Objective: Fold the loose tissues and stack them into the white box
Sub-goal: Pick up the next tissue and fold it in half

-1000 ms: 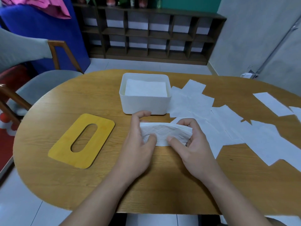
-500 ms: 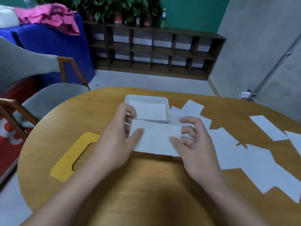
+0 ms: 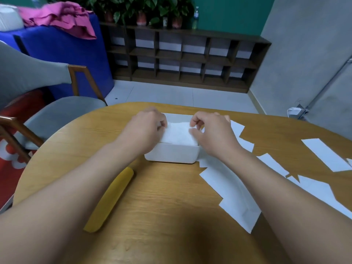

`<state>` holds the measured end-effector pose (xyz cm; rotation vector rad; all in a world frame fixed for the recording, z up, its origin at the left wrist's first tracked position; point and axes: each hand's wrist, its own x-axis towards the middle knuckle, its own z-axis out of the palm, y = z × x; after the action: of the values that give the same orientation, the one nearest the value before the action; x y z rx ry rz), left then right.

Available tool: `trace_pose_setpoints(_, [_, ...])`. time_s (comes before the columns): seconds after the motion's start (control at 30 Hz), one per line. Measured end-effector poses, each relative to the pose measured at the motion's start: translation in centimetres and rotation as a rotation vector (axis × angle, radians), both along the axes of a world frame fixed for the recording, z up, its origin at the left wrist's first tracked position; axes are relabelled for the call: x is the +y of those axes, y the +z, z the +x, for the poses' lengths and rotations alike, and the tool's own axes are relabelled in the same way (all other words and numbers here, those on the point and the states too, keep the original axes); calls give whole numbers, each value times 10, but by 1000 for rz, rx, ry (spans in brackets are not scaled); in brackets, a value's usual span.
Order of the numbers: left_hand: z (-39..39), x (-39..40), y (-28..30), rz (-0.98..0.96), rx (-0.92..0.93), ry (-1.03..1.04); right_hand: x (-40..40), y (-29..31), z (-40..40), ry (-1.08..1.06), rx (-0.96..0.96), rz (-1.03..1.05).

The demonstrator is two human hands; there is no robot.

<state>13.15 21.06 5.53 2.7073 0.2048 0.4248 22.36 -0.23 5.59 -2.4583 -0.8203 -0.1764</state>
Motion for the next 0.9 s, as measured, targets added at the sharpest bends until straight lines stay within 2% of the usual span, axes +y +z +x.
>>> trace_pose_setpoints(0.07, [4, -1, 0, 109, 20, -1, 1, 0, 3, -3, -98, -116])
trace_pose_setpoints(0.13, [6, 0, 3, 186, 31, 18, 1, -3, 5, -22, -129, -146])
trace_pose_setpoints(0.3, [1, -11, 19, 151, -37, 44, -14, 0, -1, -31, 7, 80])
trace_pose_setpoints(0.37, [-9, -27, 25, 97, -110, 22, -25, 5, -12, -27, 29, 165])
trace_pose_setpoints(0.47, [-34, -62, 25, -141, -196, -60, -49, 15, -38, -50, 74, 242])
trace_pose_setpoints(0.6, [-58, -115, -1, -379, -158, -117, -84, 6, -74, -78, 141, 252])
trace_pose_setpoints(0.9, [-68, -168, -81, -403, -57, -138, -128, -52, -101, -148, 223, 126])
